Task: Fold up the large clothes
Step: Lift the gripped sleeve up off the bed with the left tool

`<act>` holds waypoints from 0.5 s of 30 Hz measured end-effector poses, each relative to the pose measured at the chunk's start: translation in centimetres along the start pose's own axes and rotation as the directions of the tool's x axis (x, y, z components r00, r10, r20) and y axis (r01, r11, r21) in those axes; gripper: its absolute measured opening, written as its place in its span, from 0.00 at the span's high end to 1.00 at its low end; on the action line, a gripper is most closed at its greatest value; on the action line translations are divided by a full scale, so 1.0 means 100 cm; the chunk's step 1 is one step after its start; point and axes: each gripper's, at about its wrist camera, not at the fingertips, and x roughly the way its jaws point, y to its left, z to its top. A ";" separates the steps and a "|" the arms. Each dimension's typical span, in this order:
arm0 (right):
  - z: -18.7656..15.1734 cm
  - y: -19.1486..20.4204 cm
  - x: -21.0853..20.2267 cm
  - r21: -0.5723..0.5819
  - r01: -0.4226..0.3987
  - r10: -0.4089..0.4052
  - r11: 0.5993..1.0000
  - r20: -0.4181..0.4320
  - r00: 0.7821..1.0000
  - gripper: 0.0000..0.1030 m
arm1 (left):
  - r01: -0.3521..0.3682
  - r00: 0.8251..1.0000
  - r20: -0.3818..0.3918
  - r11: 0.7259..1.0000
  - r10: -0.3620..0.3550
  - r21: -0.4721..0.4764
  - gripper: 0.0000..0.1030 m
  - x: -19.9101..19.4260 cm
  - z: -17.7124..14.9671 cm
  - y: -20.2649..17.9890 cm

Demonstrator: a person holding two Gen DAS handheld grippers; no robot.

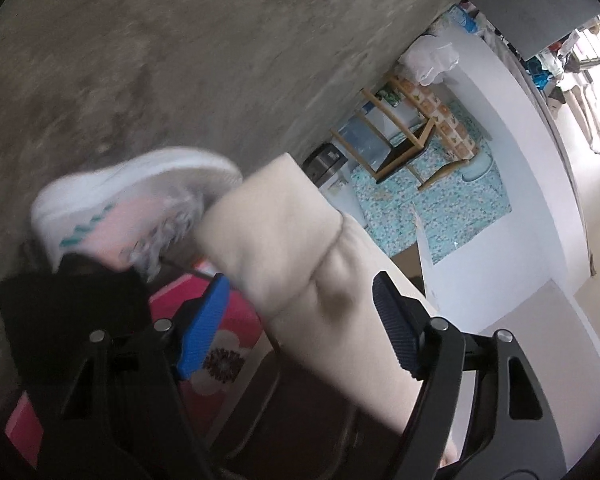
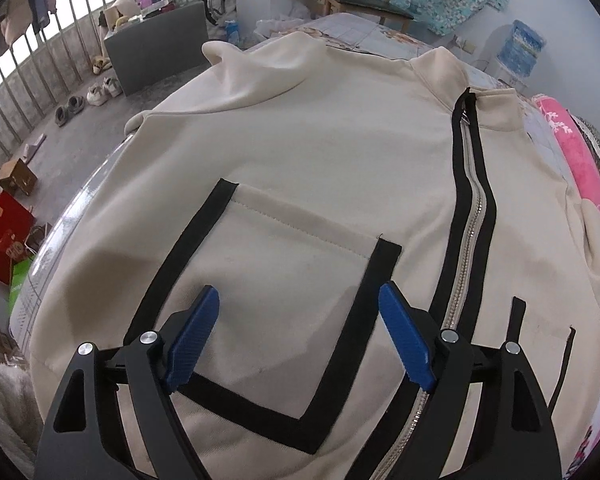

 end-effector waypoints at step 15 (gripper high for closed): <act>0.002 0.001 0.004 0.019 -0.003 0.003 1.000 -0.011 1.000 0.22 | 0.093 0.992 -0.087 0.995 -0.095 -0.025 0.19 0.046 -0.012 0.006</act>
